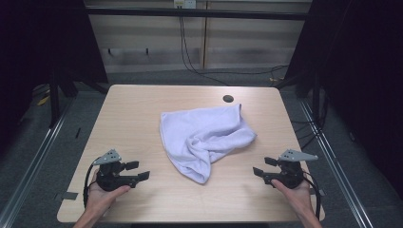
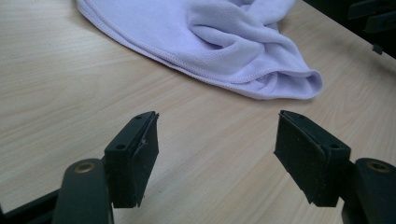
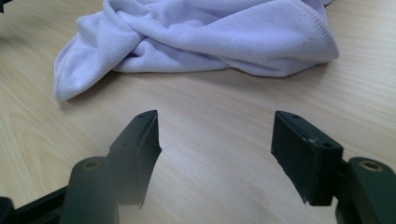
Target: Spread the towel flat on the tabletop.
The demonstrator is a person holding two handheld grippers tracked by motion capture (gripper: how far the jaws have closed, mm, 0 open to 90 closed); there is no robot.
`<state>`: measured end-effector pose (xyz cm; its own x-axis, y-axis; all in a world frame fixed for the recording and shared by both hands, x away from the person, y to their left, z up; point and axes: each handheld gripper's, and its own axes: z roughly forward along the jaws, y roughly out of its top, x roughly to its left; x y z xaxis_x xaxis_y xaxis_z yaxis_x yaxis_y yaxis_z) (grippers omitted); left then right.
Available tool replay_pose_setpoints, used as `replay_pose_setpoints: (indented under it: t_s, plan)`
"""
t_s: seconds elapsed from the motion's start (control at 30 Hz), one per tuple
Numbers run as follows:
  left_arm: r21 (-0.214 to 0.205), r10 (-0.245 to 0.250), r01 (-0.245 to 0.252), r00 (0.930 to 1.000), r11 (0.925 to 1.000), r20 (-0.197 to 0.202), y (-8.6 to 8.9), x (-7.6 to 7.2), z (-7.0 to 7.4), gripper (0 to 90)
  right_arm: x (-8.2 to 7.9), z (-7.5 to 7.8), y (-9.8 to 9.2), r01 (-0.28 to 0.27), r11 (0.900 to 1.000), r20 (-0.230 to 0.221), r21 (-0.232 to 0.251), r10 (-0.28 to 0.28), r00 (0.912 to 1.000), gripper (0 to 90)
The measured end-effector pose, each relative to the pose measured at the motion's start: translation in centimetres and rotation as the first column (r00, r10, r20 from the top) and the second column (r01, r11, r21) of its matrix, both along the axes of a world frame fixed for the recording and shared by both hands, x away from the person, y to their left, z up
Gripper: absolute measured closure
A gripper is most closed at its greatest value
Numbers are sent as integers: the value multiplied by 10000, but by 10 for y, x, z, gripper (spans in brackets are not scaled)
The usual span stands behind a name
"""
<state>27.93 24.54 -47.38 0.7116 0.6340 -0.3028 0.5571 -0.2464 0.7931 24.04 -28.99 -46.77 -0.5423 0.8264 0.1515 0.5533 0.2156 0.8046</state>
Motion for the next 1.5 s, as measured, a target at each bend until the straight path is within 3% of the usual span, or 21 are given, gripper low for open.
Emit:
replay_pose_setpoints:
  t_s: [0.1, 0.27, 0.43, 0.57, 0.7, 0.77, 0.83, 0.9, 1.0, 1.17, 1.3, 1.5]
  plan:
    - [1, 11, -11, 10000, 10000, 19, 0, 1, 0, 319, 12, 3, -2, 34, 10000, 97, 17, -34, 9999, 326]
    - [84, -187, 186, 9998, 9998, 85, -2, 7, -1, 407, 50, 4, -1, 38, 10000, 68, 68, -39, 10000, 329]
    - [79, -379, 377, 9989, 9993, 258, -7, 15, -2, 520, 90, 2, 9, -124, 9999, 108, 48, 123, 9999, 287]
    - [249, -486, 481, 9986, 9985, 221, -11, 17, -5, 562, 114, -5, 20, -216, 9998, 65, 38, 216, 9997, 256]
    - [344, -556, 543, 9977, 9979, 376, -13, 15, -3, 554, 126, -24, 36, -516, 9978, -626, -406, 490, 9968, 284]
    - [445, -321, 302, 9986, 9986, 426, -15, 16, -3, 502, 125, -34, 46, -863, 9931, -1089, -800, 773, 9910, 412]
    - [505, -108, 85, 9989, 9987, 456, -17, 21, -1, 448, 121, -37, 52, -837, 9912, -973, -1028, 737, 9925, 497]
    - [499, 31, -55, 9988, 9987, 483, -21, 24, 0, 409, 118, -36, 55, -969, 9916, -1106, -863, 871, 9900, 626]
    - [543, -79, 50, 9986, 9985, 522, -30, 29, 1, 386, 109, -36, 59, -1236, 9892, -1183, -784, 1139, 9864, 695]
    - [450, -182, 166, 9992, 9989, 349, -49, 41, -1, 363, 93, -36, 71, -1769, 9830, -1316, -490, 1693, 9767, 725]
    - [381, -428, 419, 9988, 9984, 240, -67, 45, -2, 356, 80, -36, 85, -2304, 9722, -1307, -409, 2234, 9659, 725]
    - [747, -679, 654, 9972, 9951, 314, -82, 42, -5, 336, 57, -36, 106, -3099, 9506, -1442, -169, 3044, 9416, 722]
